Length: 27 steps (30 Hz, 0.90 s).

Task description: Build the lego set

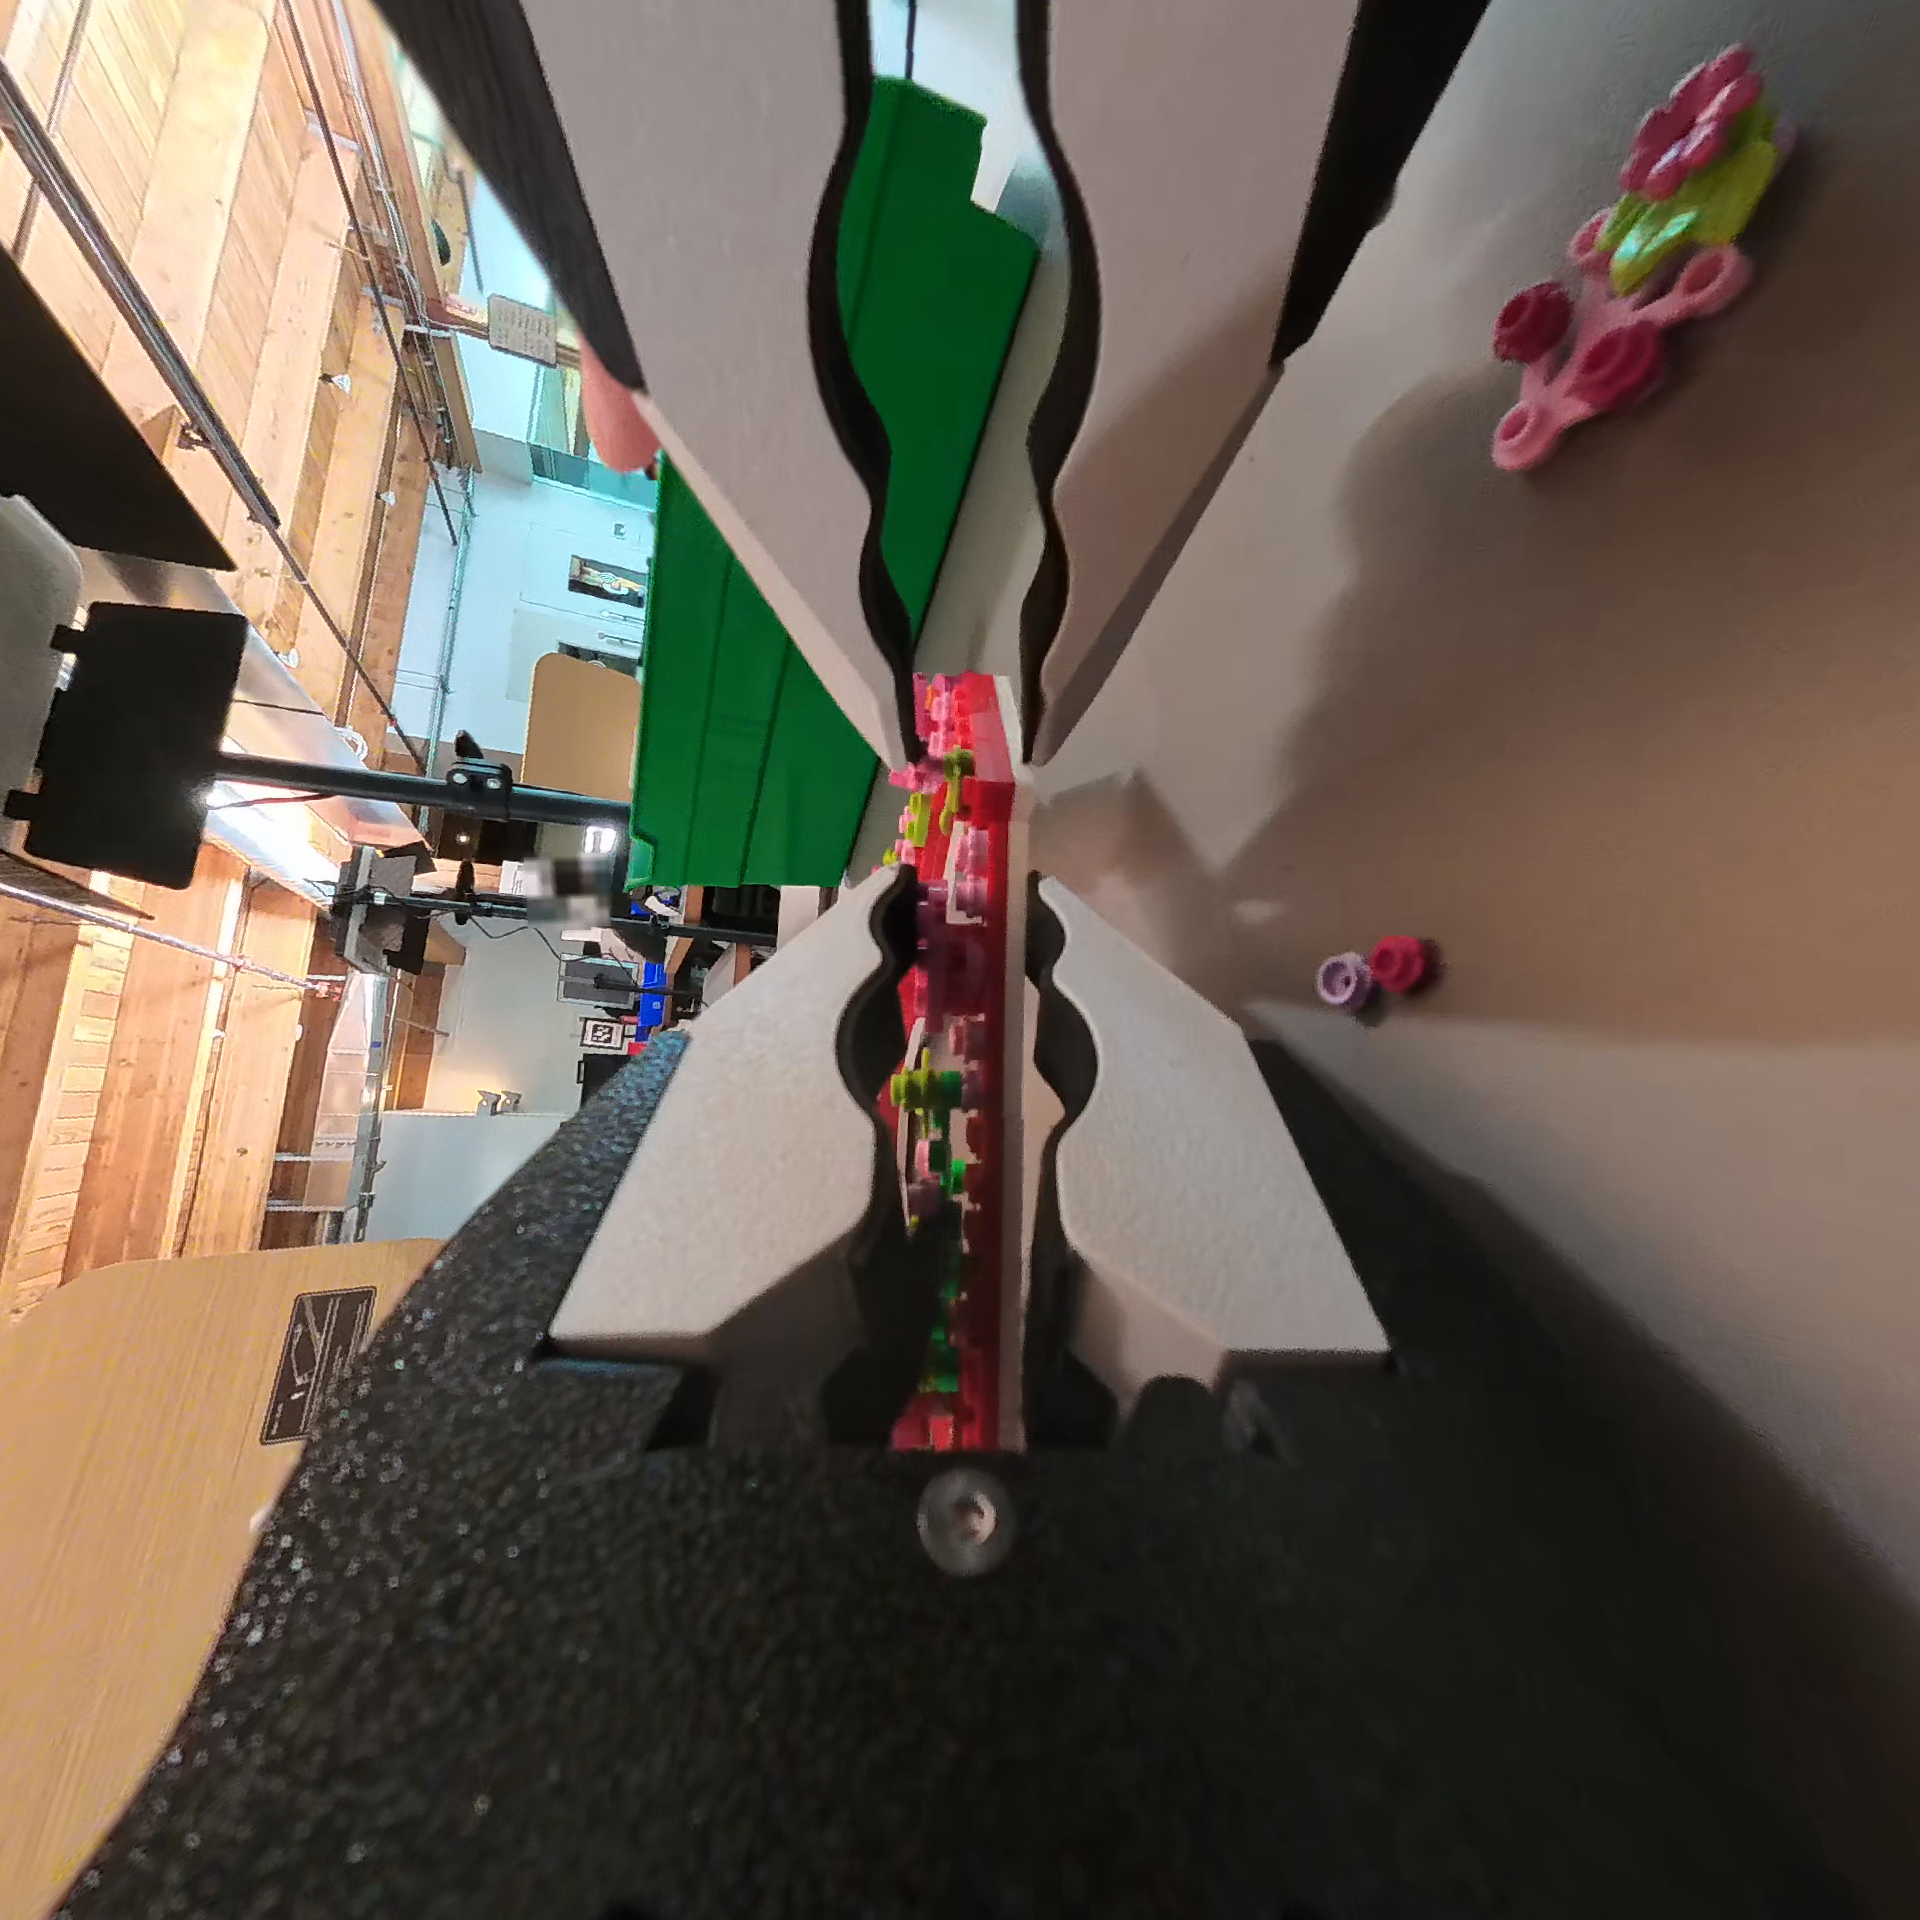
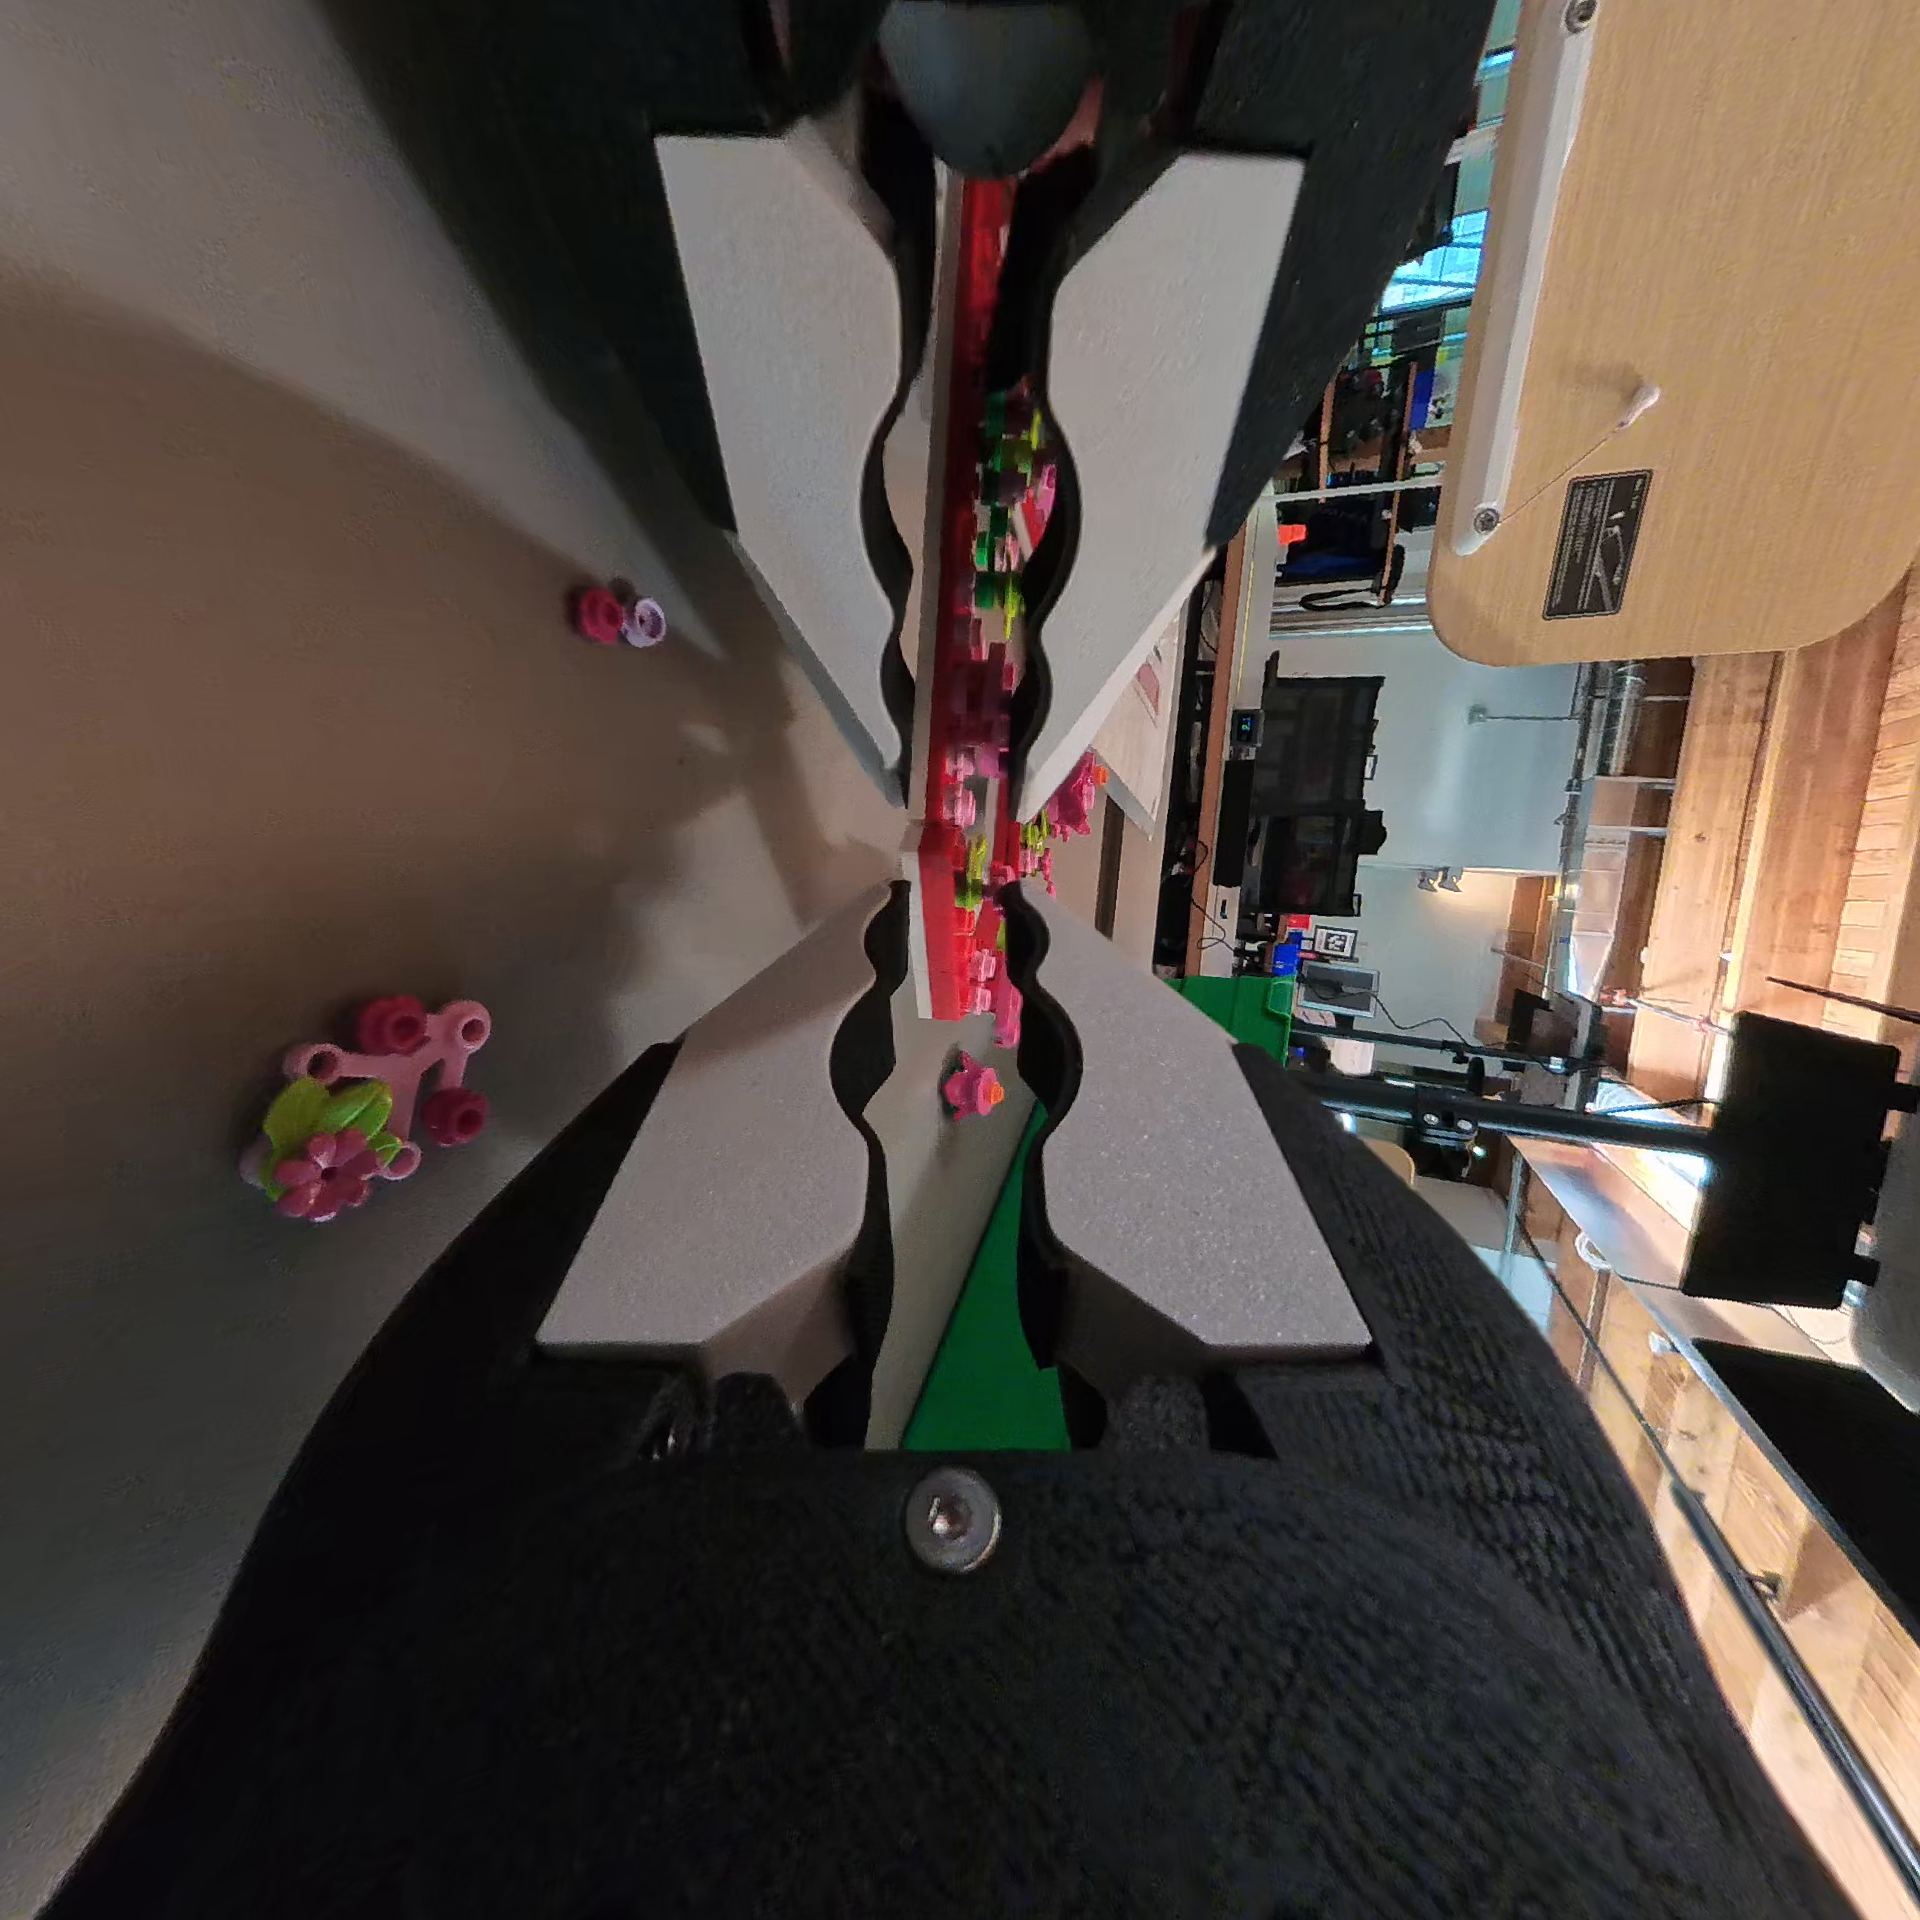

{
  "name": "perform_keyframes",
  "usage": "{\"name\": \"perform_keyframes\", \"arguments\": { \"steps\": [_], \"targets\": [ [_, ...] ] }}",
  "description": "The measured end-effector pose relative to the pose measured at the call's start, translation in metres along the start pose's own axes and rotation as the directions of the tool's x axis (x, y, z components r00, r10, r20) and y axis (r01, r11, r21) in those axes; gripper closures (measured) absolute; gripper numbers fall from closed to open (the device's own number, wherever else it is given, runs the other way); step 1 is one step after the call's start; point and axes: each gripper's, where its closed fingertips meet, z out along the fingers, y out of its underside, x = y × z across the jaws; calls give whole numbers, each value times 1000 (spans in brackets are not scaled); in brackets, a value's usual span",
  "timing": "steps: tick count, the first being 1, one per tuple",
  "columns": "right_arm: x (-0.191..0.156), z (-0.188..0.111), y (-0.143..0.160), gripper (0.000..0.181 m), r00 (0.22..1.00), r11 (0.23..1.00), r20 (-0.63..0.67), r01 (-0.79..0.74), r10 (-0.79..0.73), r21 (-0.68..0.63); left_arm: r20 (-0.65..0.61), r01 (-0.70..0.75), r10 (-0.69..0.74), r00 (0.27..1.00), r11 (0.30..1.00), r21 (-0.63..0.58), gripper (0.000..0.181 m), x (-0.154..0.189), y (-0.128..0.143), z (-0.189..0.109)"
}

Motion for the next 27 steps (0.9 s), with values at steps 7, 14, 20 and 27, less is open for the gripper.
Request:
{"name": "perform_keyframes", "arguments": {
  "steps": [7, 14, 20, 27],
  "targets": [
    [1, 1, -5, 161, 1000, 1000, -26, 15, -15, 21, 4, 19, -19, 1000, 999, 28, 164, -3, -4, -2],
    [4, 1, -4, 162, 999, 1000, -47, 4, -4, 14, 1, 34, -35, 999, 999, 36, 164, -3, -5, -3],
    [5, 1, -4, 163, 999, 1000, -46, -11, 12, 17, 0, 39, -39, 999, 998, 41, 164, -4, -6, -3],
    [5, 0, -5, 164, 998, 998, -43, -54, 55, 25, -5, 53, -53, 999, 997, 56, 164, -5, -7, -4]
  ]
}}
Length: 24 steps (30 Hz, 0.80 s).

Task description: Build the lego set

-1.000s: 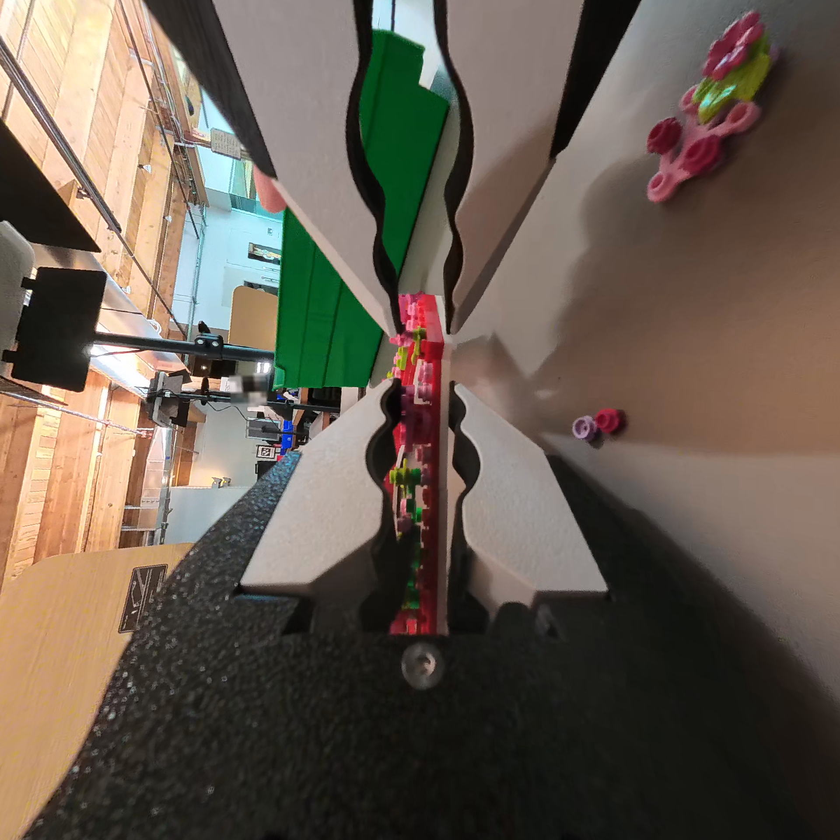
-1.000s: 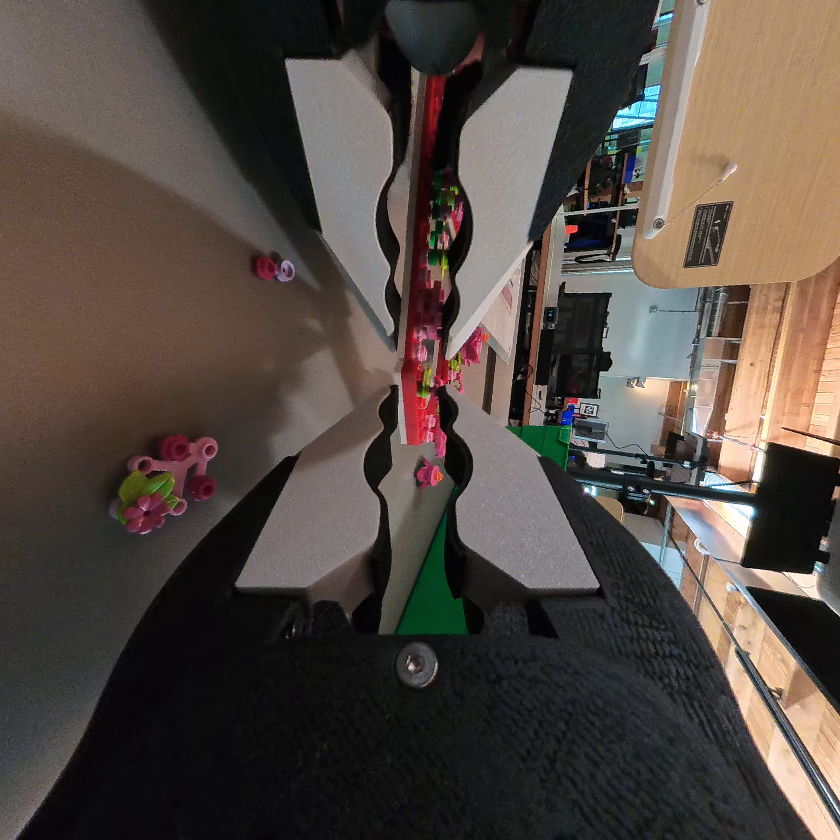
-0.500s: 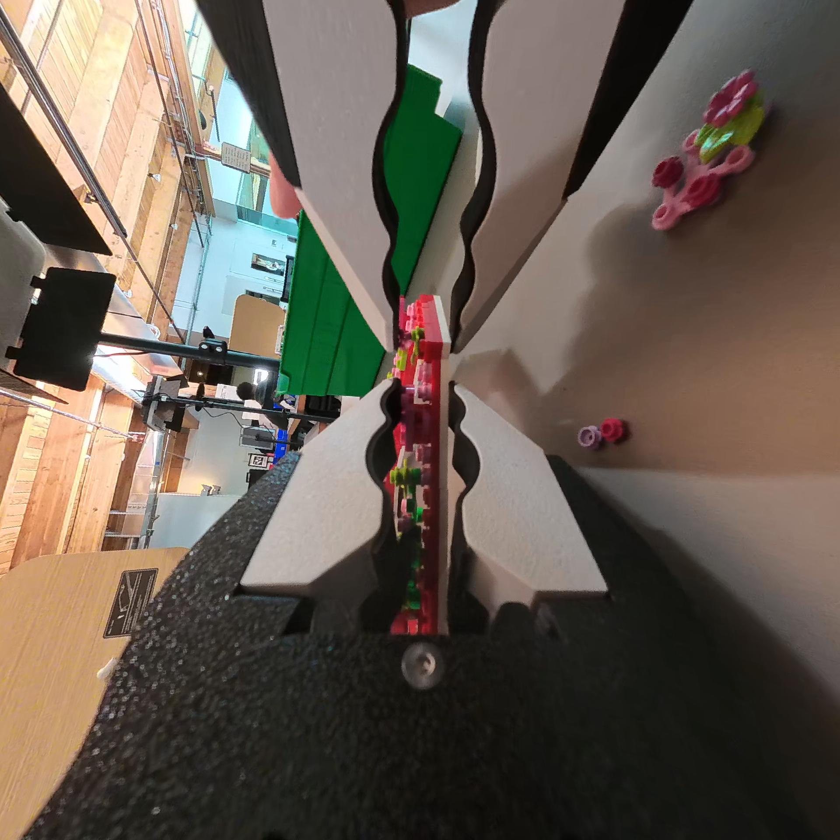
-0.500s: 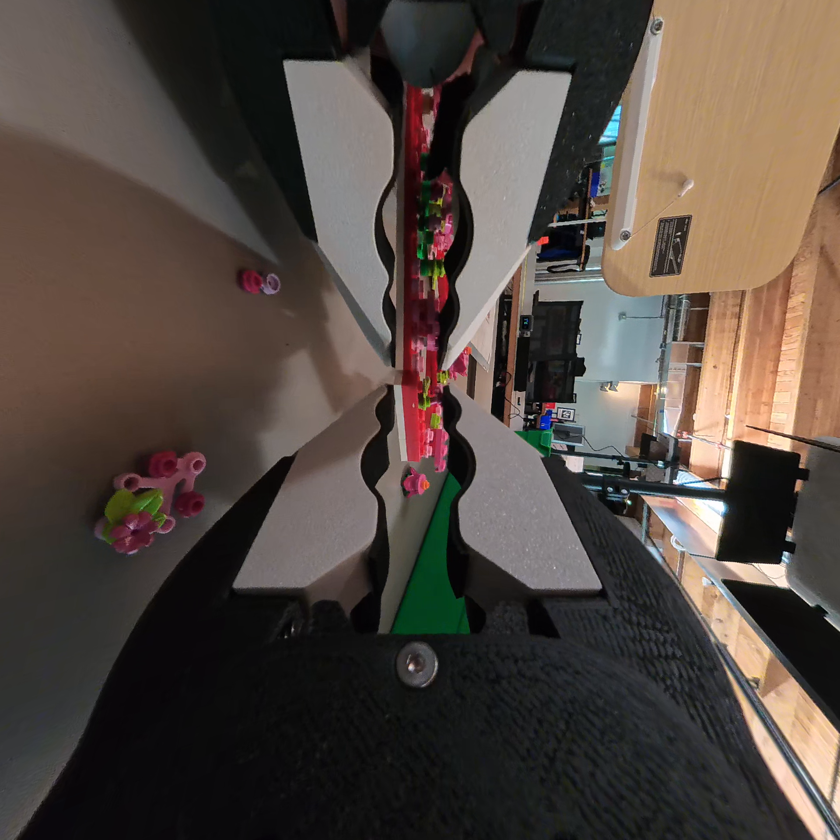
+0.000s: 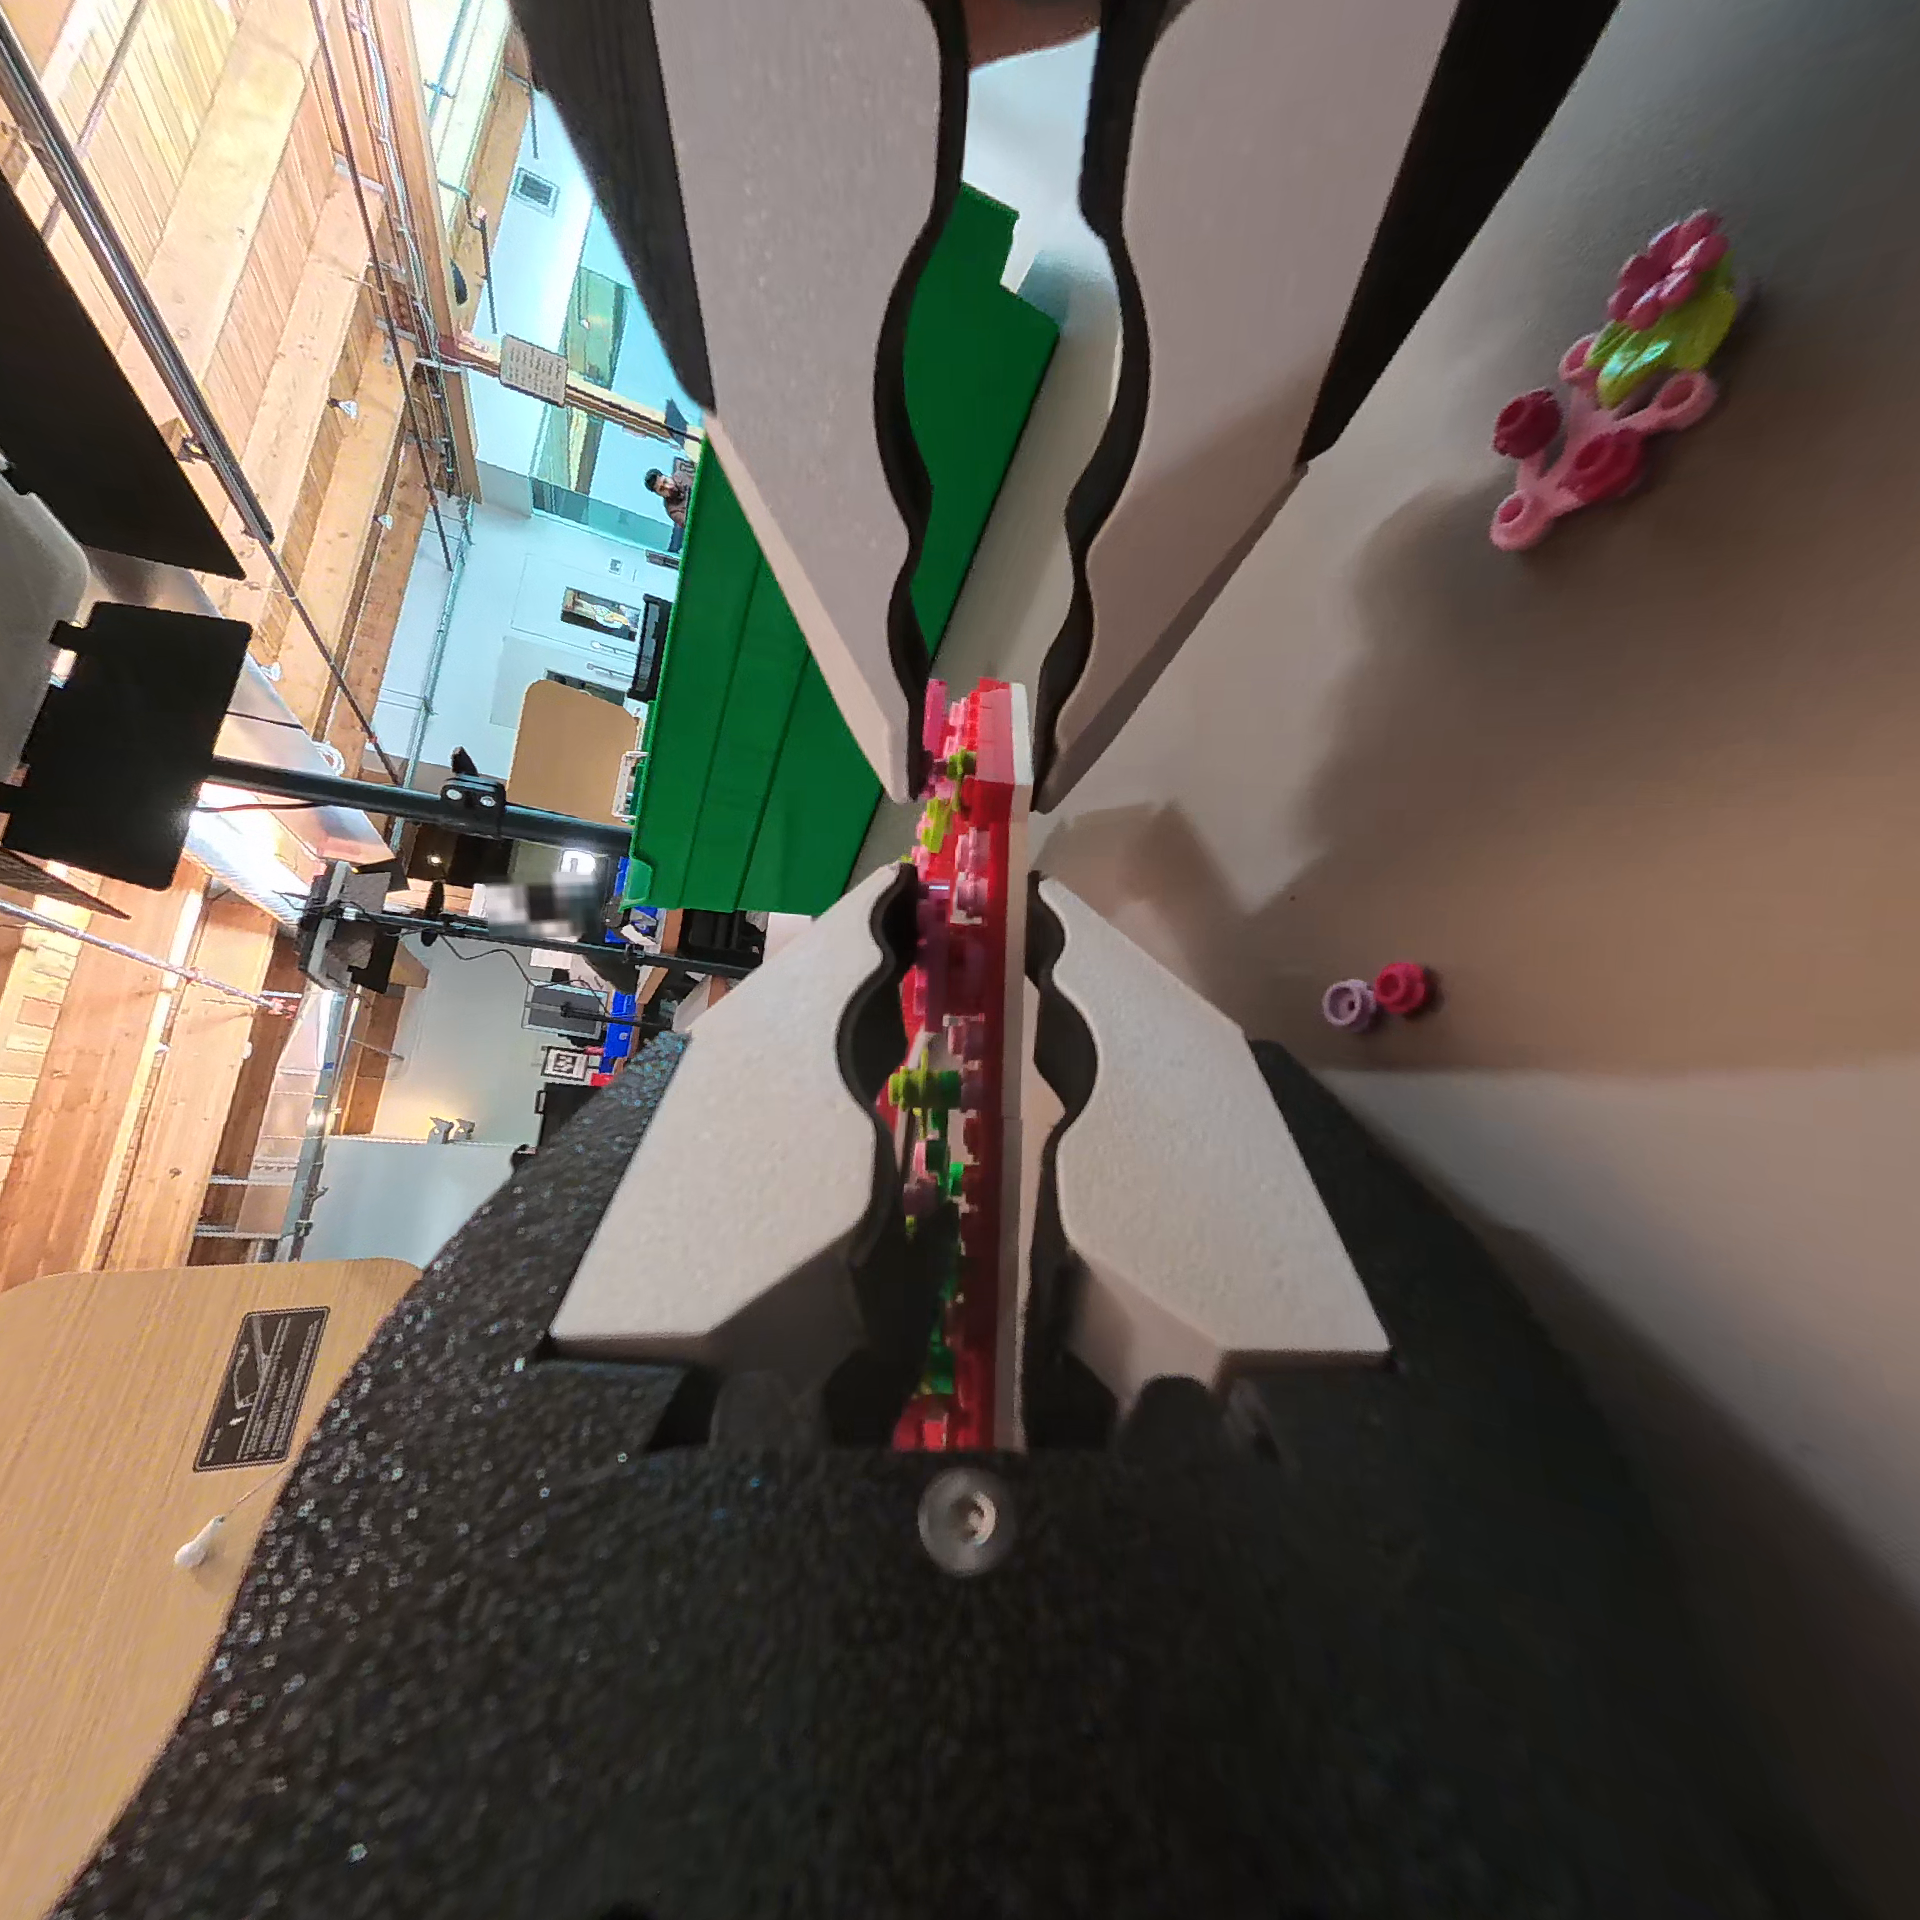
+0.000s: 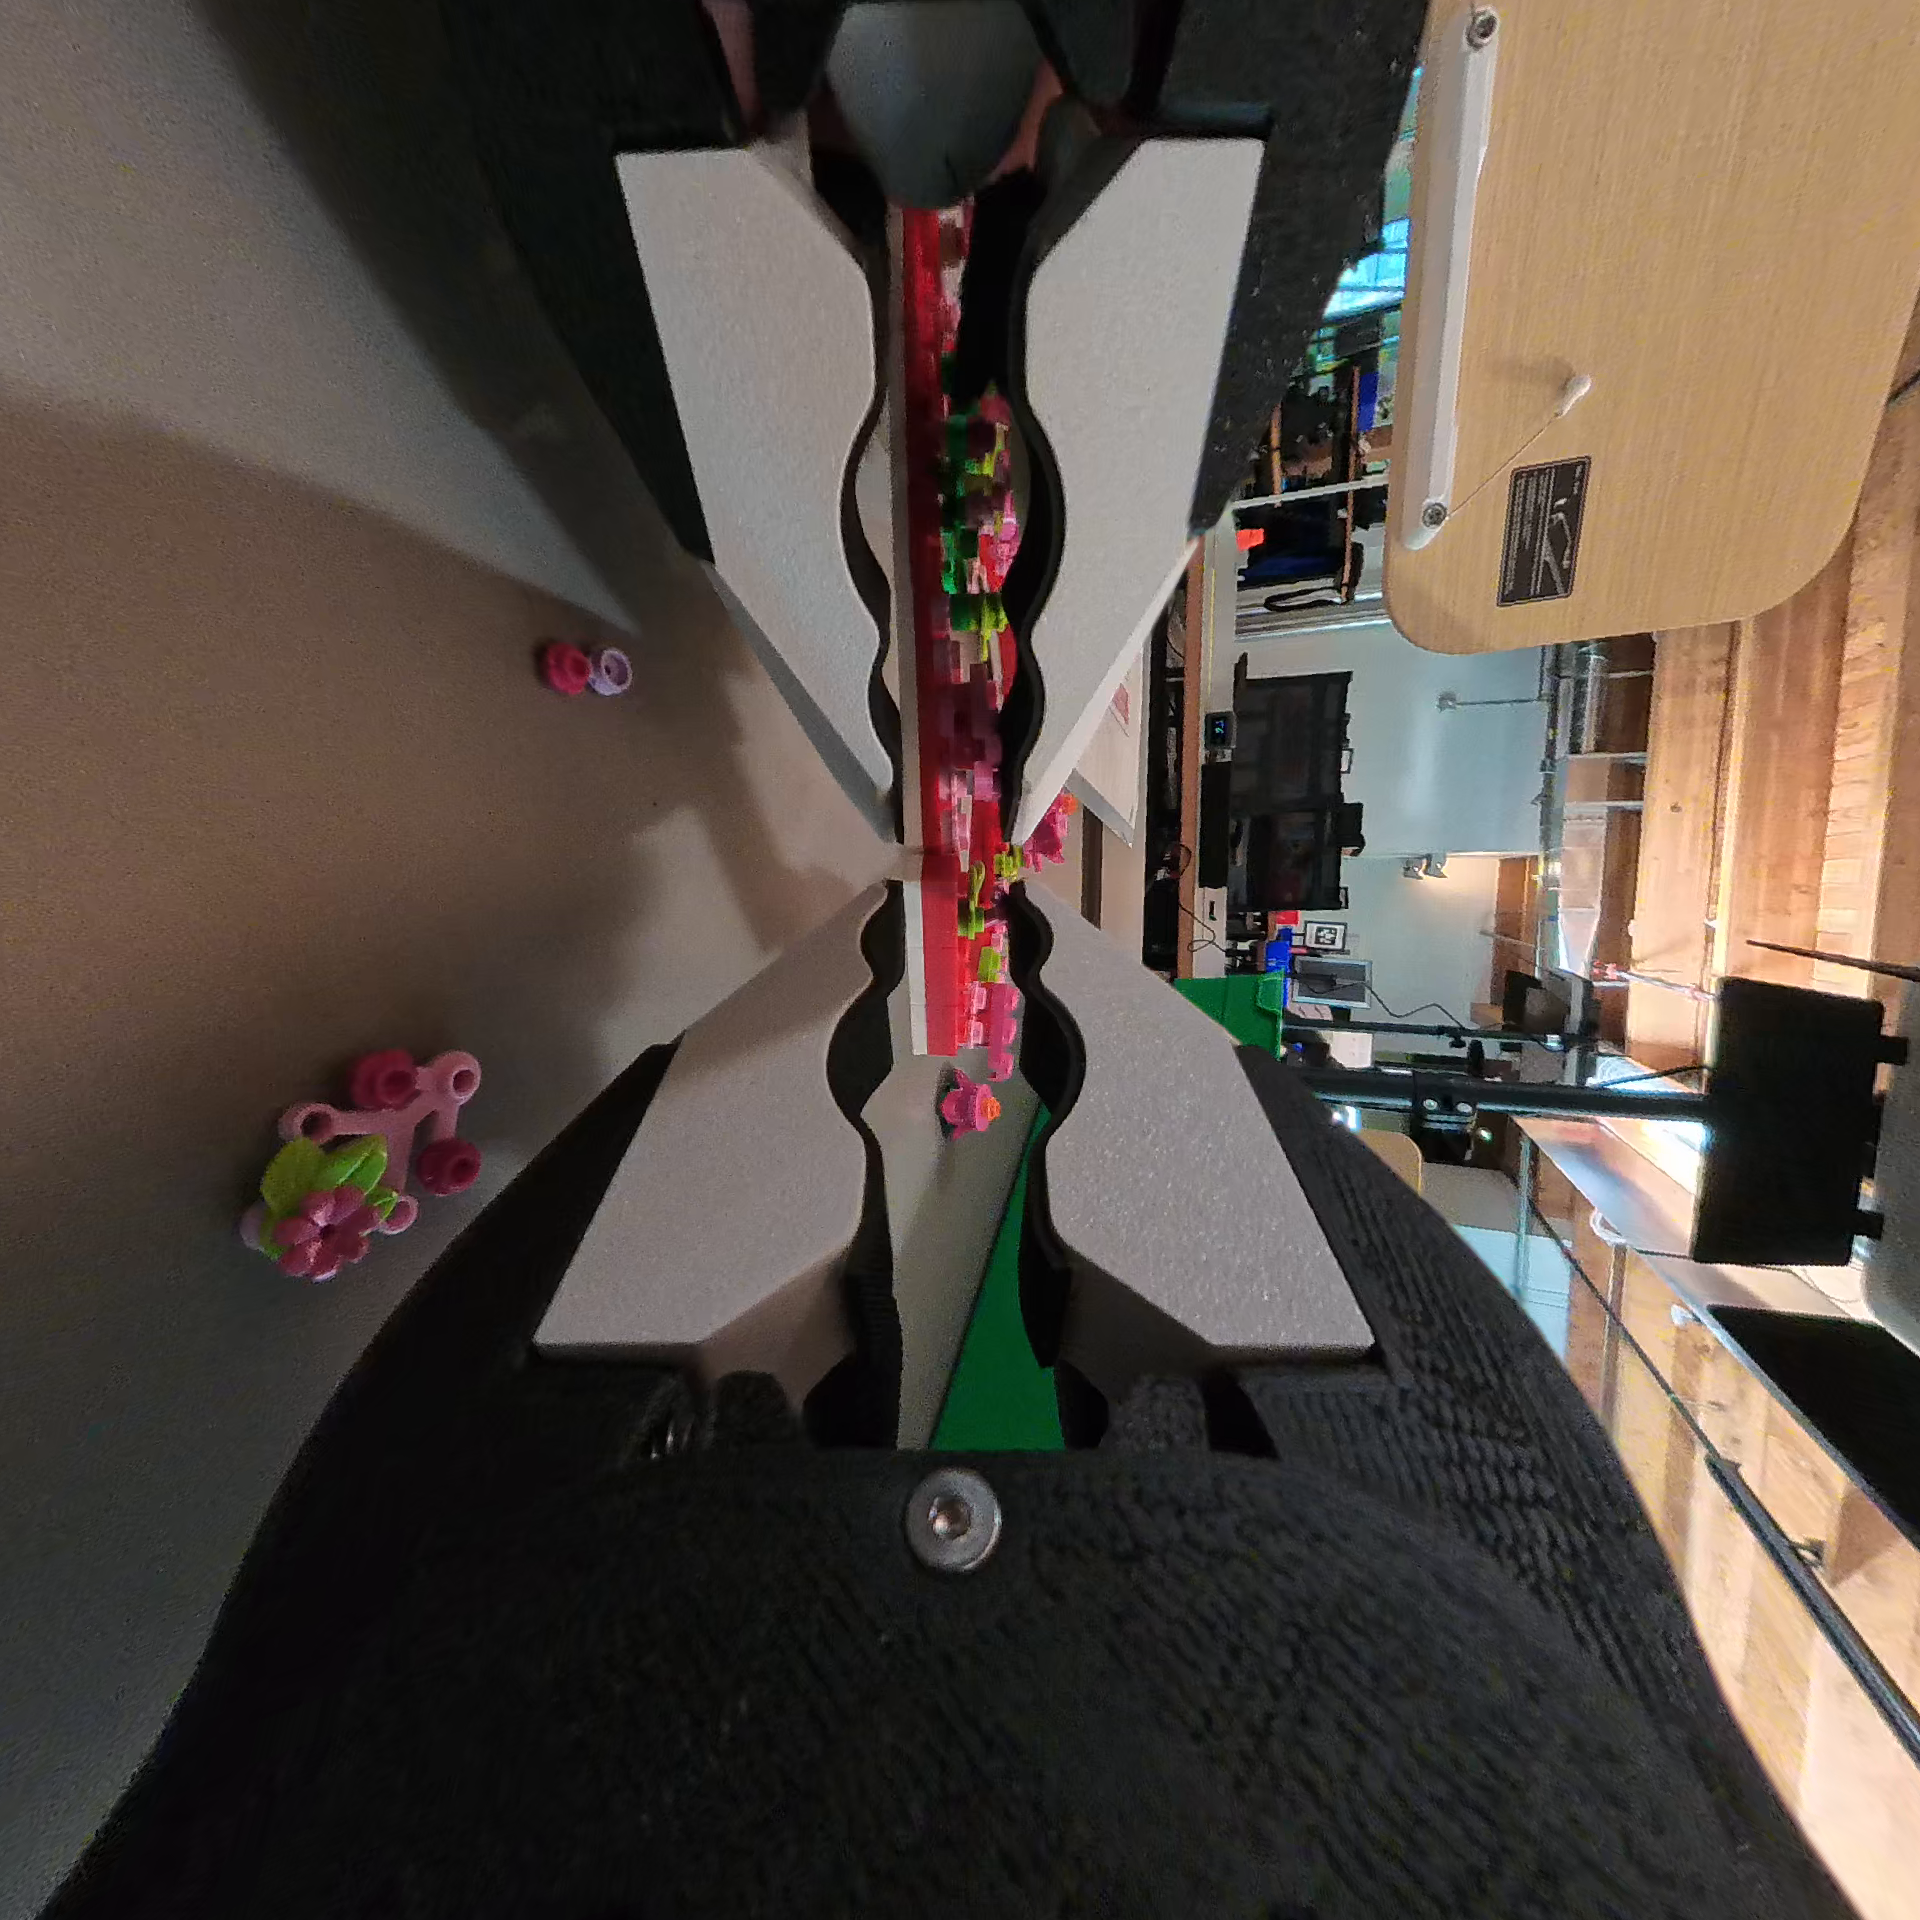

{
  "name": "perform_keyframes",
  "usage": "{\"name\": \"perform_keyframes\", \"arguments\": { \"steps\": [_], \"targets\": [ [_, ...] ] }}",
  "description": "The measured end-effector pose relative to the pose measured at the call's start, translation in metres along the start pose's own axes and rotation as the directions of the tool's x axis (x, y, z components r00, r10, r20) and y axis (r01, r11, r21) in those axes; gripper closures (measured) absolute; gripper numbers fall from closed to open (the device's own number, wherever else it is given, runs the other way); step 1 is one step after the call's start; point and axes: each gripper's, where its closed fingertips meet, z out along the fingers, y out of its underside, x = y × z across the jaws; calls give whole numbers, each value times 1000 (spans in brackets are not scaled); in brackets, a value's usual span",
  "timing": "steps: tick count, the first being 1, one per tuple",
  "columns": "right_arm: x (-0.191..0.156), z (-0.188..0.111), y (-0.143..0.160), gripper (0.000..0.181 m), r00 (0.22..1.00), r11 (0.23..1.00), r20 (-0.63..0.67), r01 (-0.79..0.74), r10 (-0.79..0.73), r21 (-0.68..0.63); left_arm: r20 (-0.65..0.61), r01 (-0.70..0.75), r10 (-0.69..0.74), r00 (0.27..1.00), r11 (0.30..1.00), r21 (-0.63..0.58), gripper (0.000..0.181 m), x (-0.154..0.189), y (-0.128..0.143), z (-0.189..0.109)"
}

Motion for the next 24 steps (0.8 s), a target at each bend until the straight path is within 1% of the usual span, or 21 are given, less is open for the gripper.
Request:
{"name": "perform_keyframes", "arguments": {
  "steps": [8, 15, 24],
  "targets": [
    [-2, -1, -1, 167, 999, 999, -6, -32, 33, 13, 0, -13, 13, 1000, 1000, 0, 164, 1, -1, 0],
    [-4, -1, 2, 161, 991, 991, 5, -132, 132, 12, -4, -35, 35, 999, 999, -4, 164, 4, -1, 1],
    [-4, 1, 5, 161, 984, 984, 6, -177, 177, 6, -11, -23, 23, 1000, 1000, -3, 164, 5, 1, 1]
  ]
}}
